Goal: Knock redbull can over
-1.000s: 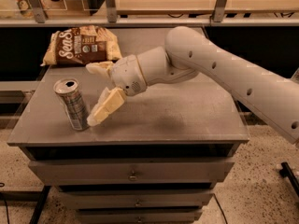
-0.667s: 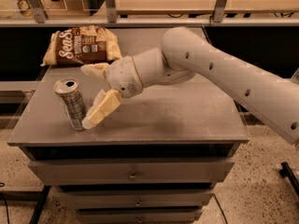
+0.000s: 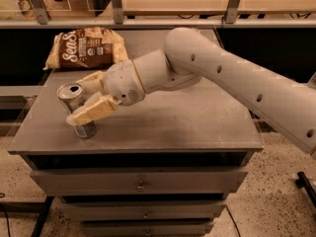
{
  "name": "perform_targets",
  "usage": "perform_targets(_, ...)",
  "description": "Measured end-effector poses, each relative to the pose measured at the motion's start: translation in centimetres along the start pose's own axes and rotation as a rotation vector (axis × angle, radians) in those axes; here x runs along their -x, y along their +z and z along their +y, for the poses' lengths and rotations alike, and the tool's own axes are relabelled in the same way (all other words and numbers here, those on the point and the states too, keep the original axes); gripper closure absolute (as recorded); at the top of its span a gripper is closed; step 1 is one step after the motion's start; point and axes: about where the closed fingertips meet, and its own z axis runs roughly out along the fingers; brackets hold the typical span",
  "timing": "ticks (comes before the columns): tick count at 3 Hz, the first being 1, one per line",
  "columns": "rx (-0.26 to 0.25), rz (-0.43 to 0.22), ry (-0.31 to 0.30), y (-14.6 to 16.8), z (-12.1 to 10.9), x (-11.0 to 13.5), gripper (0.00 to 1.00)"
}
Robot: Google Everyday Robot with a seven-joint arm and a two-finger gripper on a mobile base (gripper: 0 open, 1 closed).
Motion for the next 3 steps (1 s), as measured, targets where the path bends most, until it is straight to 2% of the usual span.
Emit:
perform_targets(1, 0.021, -0.014, 0.010, 0.5, 0.4, 0.2, 0.64)
perform_targets(2, 0.016, -0.011, 0.024, 0.3, 0.4, 0.1, 0.87)
perform_targets(3, -0.062, 0.108, 0.032, -2.8, 1.1, 0.1, 1.00)
